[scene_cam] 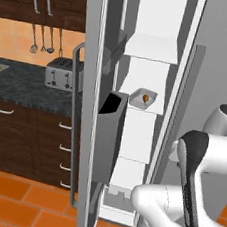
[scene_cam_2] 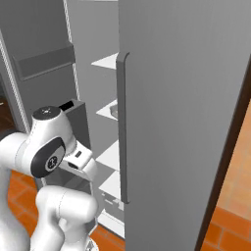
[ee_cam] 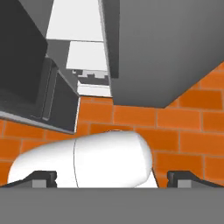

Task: Take the meat container that has the chicken drumstick and place it on the second highest rack of the freezer. Then take the vegetable container that has the lemon and cucumber and place it on the highest rack of the freezer.

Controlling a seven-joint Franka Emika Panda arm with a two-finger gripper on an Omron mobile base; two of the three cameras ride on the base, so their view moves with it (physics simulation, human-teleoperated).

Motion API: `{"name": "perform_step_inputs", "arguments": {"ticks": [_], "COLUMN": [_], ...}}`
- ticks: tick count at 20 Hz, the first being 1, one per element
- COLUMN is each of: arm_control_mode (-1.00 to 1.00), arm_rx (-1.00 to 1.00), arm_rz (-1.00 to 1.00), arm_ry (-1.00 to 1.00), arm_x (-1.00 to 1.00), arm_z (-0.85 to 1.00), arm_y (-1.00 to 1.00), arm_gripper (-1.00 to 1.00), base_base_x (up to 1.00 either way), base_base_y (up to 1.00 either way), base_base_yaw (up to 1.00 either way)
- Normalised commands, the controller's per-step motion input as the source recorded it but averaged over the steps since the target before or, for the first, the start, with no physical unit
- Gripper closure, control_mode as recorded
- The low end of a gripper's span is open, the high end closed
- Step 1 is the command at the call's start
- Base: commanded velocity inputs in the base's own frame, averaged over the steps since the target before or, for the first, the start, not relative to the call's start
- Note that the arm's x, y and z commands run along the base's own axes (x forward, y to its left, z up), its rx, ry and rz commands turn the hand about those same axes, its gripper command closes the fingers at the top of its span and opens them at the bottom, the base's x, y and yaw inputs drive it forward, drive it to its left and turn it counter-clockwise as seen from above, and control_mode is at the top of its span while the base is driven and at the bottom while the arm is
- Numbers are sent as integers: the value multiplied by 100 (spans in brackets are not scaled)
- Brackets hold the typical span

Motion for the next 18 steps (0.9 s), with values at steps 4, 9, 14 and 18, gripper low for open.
{"name": "perform_step_inputs", "arguments": {"ticks": [4,9,14,18], "arm_control_mode": [100,100,100,100], "arm_rx": [0,0,0,0], "arm_rz": [0,0,0,0], "arm_ry": [0,0,0,0], "arm_x": [0,0,0,0], "arm_z": [0,0,0,0], "arm_y": [0,0,0,0], "arm_gripper": [-100,-100,-100,-100], "base_base_x": [-9,-75,-48,-28], "base_base_y": [-74,-64,42,2], "base_base_yaw": [10,28,96,100]}}
